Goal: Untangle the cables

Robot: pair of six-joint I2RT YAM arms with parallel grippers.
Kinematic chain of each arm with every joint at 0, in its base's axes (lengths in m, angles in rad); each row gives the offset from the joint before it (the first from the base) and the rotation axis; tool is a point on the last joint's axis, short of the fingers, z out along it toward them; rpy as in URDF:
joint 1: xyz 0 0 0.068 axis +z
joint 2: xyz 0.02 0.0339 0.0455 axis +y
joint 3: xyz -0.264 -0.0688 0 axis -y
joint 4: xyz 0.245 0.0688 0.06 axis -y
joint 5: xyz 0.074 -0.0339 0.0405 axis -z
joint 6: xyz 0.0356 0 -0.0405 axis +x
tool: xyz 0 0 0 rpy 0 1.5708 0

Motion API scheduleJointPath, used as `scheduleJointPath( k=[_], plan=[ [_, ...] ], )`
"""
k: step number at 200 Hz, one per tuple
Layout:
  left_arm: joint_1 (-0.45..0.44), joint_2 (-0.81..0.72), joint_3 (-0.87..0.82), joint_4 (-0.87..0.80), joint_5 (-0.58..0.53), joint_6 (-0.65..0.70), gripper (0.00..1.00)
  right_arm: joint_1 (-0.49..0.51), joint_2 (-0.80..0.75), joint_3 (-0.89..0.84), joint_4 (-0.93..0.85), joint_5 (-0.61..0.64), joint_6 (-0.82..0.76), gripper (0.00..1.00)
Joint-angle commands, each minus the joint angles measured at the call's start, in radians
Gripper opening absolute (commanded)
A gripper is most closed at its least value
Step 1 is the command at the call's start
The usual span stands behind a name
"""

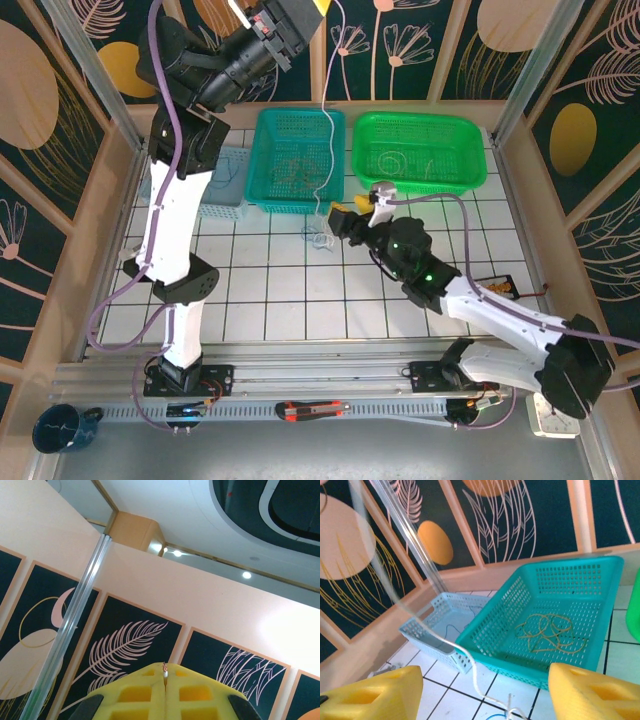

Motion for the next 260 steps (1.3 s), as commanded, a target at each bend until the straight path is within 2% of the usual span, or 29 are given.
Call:
scheduleJointPath(
  k=[1,32,83,130,162,219,260],
  plan=[
    [-0.004,-0.037,0.025,-0.033,0.016,-0.003,0.00,0.003,0.050,0.054,0.032,-0.044,-0.025,0.67],
    [-0.004,-0.049,0.025,-0.035,0.021,-0.003,0.00,0.013,0.108,0.075,0.086,-0.068,-0.020,0.67],
    [-0.009,-0.060,0.024,-0.033,0.029,-0.006,0.00,0.019,0.116,0.052,0.142,-0.074,0.003,0.67],
    [-0.011,-0.063,0.024,-0.020,0.038,-0.013,0.00,0.021,0.167,0.088,0.156,-0.103,-0.005,0.66],
    [-0.012,-0.061,0.024,-0.018,0.036,-0.014,0.00,0.022,0.204,0.119,0.161,-0.122,-0.007,0.61],
    [-0.013,-0.060,0.024,-0.024,0.033,-0.008,0.00,0.025,0.161,0.079,0.148,-0.103,0.001,0.61],
    [-0.014,-0.060,0.024,-0.012,0.035,-0.017,0.00,0.026,0.202,0.111,0.151,-0.113,-0.009,0.61]
  ],
)
